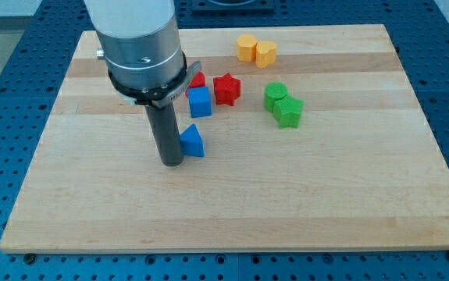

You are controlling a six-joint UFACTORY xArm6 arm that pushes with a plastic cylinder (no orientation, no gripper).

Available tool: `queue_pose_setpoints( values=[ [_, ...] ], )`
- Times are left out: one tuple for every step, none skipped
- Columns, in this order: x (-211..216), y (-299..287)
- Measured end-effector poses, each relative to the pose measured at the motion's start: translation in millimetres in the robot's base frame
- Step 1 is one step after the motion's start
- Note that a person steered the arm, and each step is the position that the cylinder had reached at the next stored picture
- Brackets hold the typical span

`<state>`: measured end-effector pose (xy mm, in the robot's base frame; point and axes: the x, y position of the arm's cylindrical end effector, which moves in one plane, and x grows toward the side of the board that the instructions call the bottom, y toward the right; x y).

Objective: Drag the triangle to the bottom of the red star

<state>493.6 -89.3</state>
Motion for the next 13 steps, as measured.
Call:
queue_pose_setpoints(
  values=[
    [-7.3, 13.8],
    [-11.6, 30.6],
    [-20.0, 42.1],
    [-35.0, 43.9],
    [-41.4, 43.9],
    [-39.6, 43.9],
    [-35.5, 34.7],
    [-43.3, 21.3],
    [-46.1, 8.6],
    [-46.7, -6.3],
    [-49.2, -12.5],
    [-62.0, -11.3],
    [-63.6, -6.1]
  ],
)
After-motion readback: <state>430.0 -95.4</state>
